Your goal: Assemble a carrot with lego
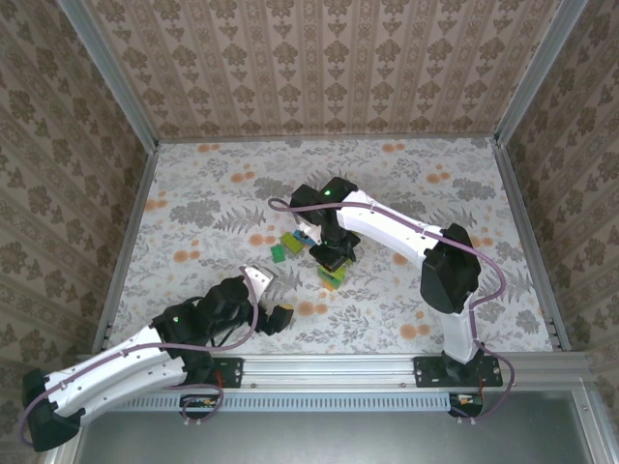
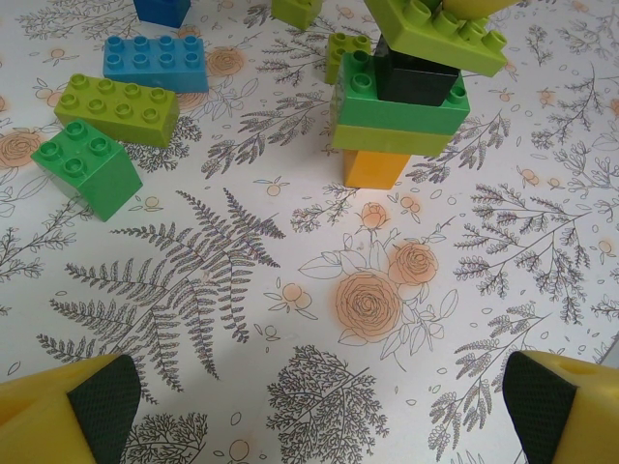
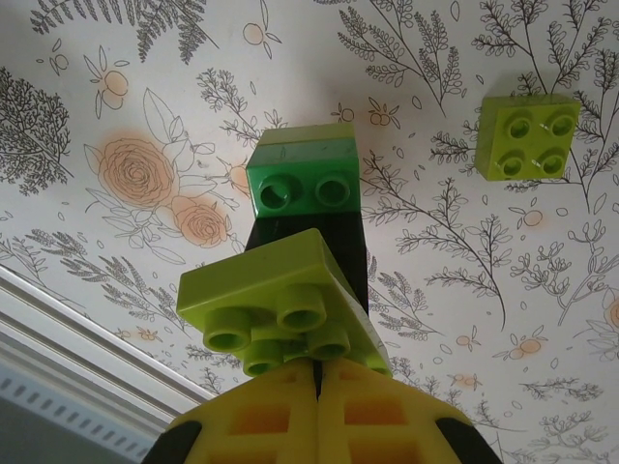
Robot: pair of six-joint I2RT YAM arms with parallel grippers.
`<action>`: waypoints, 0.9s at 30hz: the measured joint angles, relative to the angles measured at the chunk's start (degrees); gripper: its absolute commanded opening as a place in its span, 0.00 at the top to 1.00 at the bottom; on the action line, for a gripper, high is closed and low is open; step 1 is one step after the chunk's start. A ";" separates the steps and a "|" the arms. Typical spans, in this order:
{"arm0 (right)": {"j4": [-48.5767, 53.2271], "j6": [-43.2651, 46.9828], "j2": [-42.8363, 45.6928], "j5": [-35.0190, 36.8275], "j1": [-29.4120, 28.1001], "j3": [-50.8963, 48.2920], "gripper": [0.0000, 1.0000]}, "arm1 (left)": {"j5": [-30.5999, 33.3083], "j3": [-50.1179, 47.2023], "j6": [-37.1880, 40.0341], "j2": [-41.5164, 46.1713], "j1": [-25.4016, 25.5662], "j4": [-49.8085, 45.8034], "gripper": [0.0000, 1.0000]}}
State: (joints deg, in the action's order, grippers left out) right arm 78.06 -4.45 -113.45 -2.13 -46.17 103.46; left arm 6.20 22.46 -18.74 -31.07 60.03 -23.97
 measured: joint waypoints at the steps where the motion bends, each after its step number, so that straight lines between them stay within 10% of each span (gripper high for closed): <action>1: 0.00 0.00 -0.02 -0.02 0.00 0.02 1.00 | 0.00 0.00 0.00 0.00 0.00 0.00 0.00; 27: 0.66 0.00 -2.14 -3.39 0.02 3.21 1.00 | 0.00 0.00 0.02 0.00 0.00 0.00 0.00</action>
State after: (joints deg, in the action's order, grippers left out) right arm 78.72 -4.45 -115.59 -5.52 -46.15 106.67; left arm 6.20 22.46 -18.72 -31.07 60.03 -23.97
